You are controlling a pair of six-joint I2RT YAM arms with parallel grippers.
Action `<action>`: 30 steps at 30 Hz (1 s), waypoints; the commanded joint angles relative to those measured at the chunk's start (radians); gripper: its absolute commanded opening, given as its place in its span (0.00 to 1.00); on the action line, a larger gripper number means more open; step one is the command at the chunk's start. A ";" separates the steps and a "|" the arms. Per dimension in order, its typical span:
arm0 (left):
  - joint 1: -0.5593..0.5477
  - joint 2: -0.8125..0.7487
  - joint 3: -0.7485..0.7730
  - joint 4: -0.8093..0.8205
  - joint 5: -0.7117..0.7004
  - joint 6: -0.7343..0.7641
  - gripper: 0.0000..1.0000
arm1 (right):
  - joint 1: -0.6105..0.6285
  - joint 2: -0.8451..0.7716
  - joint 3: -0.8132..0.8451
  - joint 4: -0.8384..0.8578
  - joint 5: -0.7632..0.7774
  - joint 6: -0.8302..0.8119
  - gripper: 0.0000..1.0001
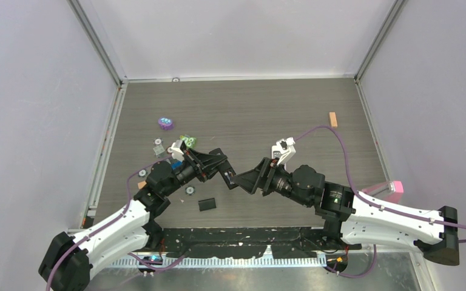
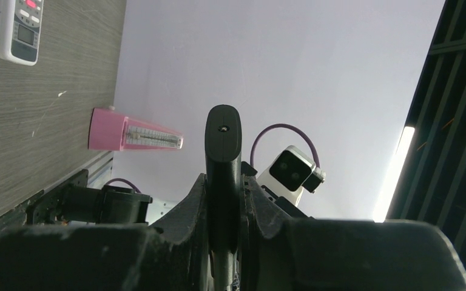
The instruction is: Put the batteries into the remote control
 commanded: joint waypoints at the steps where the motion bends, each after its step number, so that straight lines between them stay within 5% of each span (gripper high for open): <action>1: -0.004 -0.021 0.040 0.023 0.005 -0.012 0.00 | -0.003 -0.015 0.015 0.038 -0.028 -0.026 0.75; 13: -0.004 -0.032 0.051 0.004 0.003 -0.018 0.00 | -0.004 -0.006 0.044 -0.038 -0.048 -0.076 0.68; 30: -0.004 -0.017 0.069 0.037 0.044 0.009 0.00 | -0.042 0.016 0.036 -0.104 0.016 0.080 0.56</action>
